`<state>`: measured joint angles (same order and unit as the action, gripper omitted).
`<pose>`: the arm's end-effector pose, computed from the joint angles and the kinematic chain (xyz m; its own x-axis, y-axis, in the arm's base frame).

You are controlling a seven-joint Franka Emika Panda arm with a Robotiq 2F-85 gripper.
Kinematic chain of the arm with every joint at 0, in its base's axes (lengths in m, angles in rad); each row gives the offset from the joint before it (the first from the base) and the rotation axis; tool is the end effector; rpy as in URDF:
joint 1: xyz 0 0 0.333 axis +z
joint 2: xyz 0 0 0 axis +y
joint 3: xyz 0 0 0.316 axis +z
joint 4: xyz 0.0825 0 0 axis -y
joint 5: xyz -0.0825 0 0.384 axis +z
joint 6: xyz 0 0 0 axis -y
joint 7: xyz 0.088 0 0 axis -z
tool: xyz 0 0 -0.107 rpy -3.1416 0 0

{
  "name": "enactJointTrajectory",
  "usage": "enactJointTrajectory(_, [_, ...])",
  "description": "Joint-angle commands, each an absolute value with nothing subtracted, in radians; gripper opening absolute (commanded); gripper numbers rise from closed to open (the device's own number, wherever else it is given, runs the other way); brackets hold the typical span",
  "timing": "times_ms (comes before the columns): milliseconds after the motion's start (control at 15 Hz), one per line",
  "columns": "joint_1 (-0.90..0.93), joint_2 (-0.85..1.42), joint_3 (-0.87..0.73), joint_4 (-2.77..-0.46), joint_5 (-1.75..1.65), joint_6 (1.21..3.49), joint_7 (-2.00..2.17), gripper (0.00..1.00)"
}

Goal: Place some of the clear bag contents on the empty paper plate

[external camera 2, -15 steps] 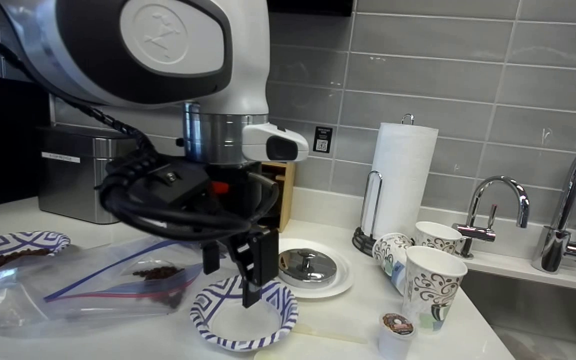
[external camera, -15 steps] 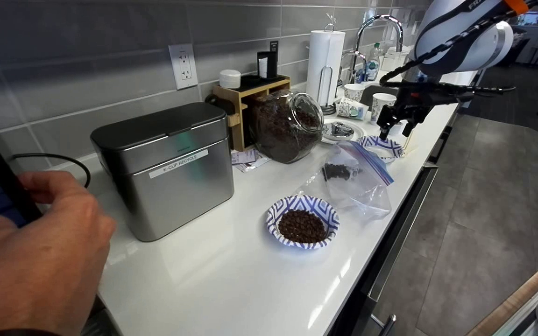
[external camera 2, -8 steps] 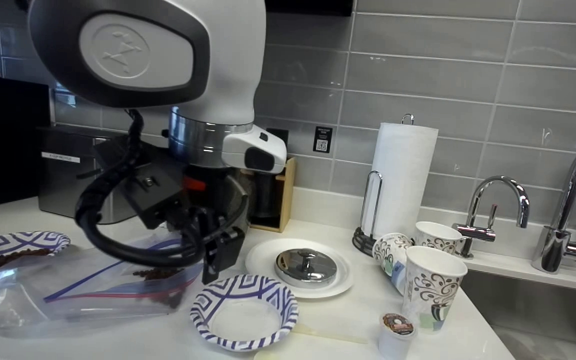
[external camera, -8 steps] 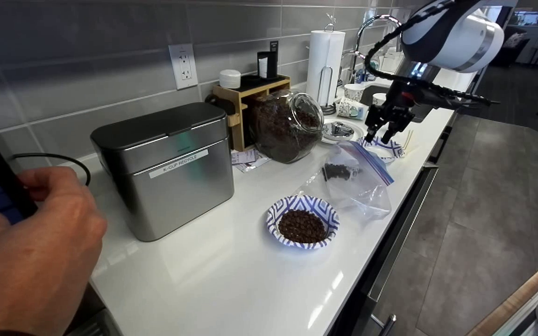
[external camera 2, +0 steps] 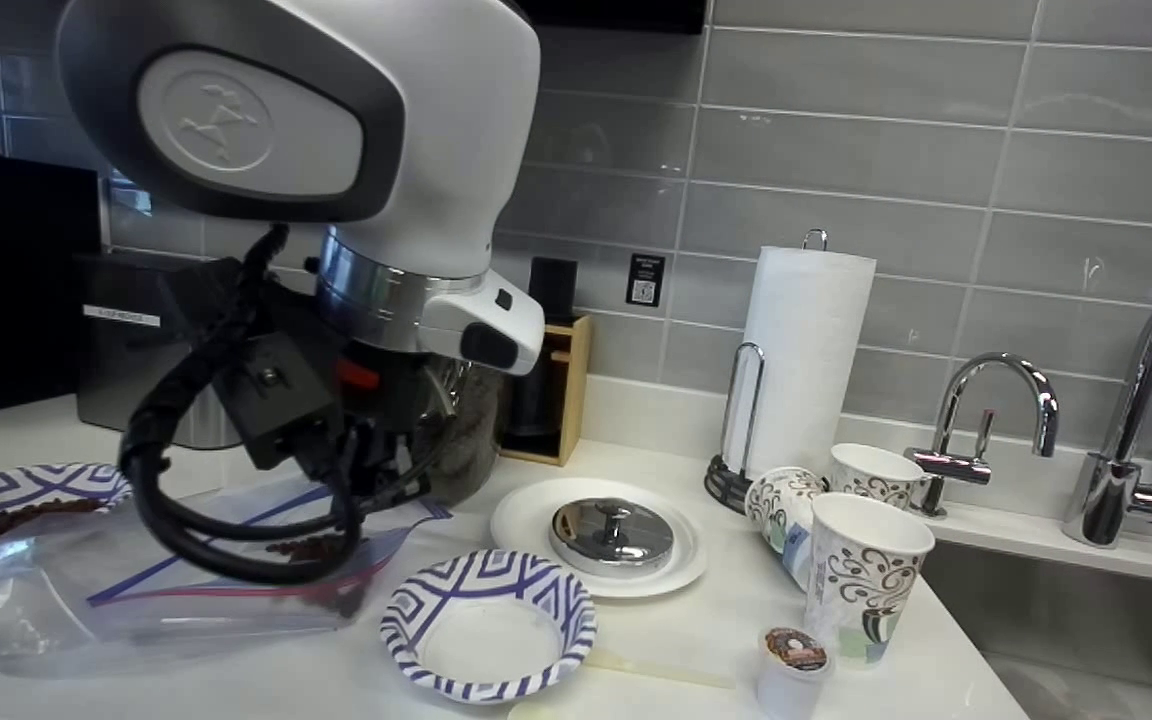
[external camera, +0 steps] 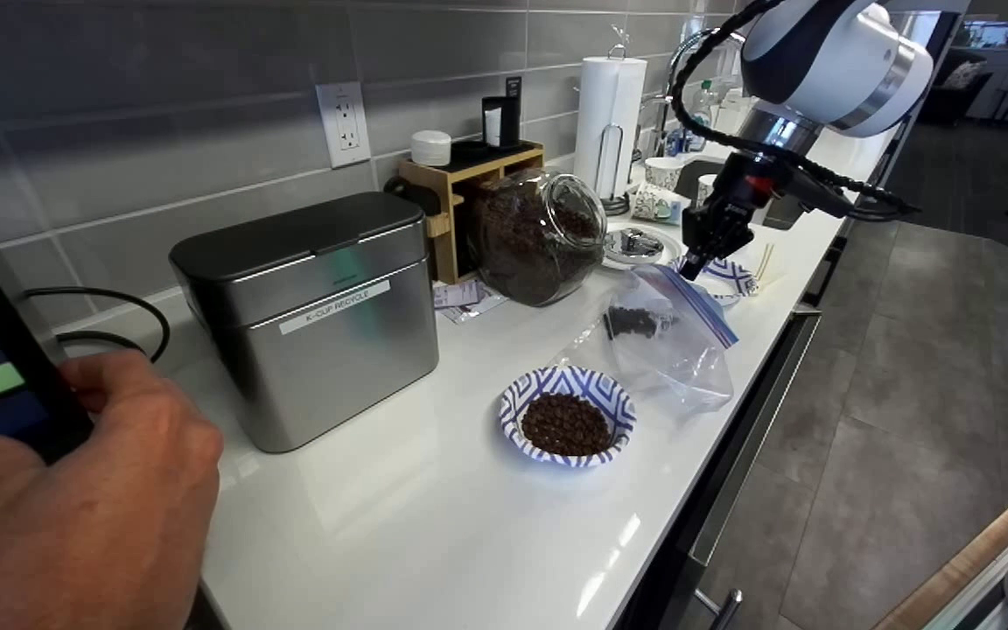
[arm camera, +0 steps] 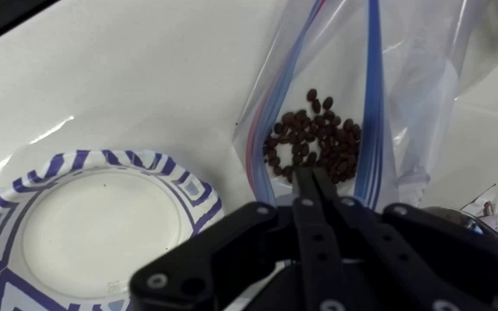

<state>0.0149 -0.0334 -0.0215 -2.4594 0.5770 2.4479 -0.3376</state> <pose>0.4765 -0.0027 0.3109 0.9902 -0.1247 0.0621 -0.0946 -0.9289 -0.3581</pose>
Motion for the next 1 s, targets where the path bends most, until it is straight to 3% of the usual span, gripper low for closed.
enactJointTrajectory(0, [0.019, 0.008, -0.013, -2.438, 0.636, 2.426, -0.380, 0.00])
enactJointTrajectory(667, [0.019, 0.096, 0.041, -2.405, 0.746, 2.481, -0.441, 0.01])
enactJointTrajectory(800, [0.019, 0.112, 0.051, -2.396, 0.749, 2.494, -0.439, 0.05])
enactJointTrajectory(933, [0.019, 0.130, 0.062, -2.386, 0.749, 2.511, -0.435, 0.17])
